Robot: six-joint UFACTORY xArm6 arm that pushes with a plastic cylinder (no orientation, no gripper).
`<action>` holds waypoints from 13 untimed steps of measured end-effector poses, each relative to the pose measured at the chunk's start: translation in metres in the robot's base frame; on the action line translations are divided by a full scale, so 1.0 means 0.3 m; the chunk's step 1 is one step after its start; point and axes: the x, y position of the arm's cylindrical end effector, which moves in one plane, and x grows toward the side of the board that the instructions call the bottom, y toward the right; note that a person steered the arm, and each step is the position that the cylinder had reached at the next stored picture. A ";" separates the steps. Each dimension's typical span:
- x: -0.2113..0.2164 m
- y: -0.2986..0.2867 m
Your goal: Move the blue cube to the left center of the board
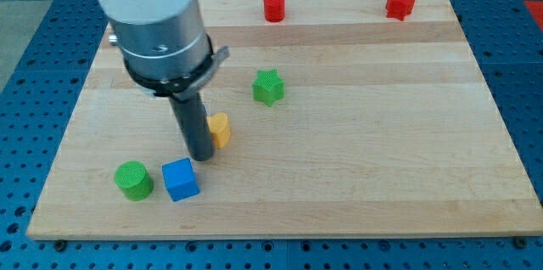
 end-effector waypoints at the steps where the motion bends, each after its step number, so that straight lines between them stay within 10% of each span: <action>1: 0.084 0.044; 4: 0.239 -0.048; 13: -0.077 -0.192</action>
